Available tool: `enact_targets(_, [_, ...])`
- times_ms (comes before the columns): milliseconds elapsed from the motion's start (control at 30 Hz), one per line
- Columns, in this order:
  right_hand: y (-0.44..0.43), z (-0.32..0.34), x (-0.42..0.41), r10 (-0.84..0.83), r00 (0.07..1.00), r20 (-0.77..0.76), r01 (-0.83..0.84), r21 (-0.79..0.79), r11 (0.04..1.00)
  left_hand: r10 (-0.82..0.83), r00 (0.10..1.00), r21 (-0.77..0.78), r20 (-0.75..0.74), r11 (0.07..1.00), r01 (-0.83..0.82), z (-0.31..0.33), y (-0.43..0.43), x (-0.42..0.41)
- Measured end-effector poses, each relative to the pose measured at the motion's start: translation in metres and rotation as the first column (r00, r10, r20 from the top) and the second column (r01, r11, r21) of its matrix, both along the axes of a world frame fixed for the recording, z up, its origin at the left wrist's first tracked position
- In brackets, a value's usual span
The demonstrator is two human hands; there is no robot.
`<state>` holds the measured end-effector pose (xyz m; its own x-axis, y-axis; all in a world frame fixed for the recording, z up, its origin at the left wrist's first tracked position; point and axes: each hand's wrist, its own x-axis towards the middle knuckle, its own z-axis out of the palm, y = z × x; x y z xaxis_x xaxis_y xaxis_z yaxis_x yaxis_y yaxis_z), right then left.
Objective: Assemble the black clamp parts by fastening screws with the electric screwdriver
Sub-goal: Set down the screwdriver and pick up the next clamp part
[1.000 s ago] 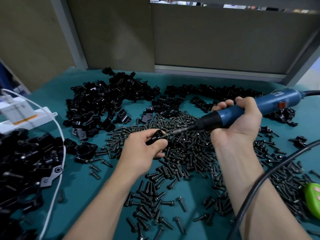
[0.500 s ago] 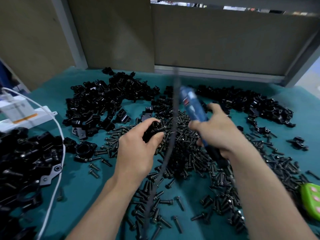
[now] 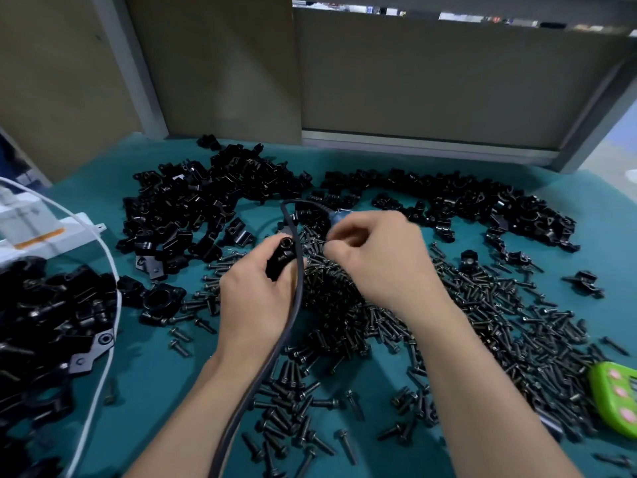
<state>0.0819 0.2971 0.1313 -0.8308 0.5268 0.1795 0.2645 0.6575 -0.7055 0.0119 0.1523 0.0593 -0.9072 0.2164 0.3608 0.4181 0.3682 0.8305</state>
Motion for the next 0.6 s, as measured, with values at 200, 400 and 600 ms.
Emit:
enact_targets(200, [-0.004, -0.004, -0.003, 0.184, 0.983, -0.008, -0.181, -0.198, 0.963, -0.100, 0.995, 0.001, 0.011, 0.995, 0.100, -0.002, 0.002, 0.003])
enact_targets(400, [0.007, -0.004, -0.002, 0.220, 0.976, -0.007, -0.206, -0.375, 0.904, -0.235, 0.972, 0.077, -0.024, 0.969, 0.236, 0.007, 0.001, 0.008])
enact_targets(600, [0.024, 0.001, 0.009, 0.307, 0.949, 0.068, -0.287, -0.212, 0.934, -0.480, 0.738, 0.230, 0.475, 0.877, 0.422, 0.012, 0.004, 0.005])
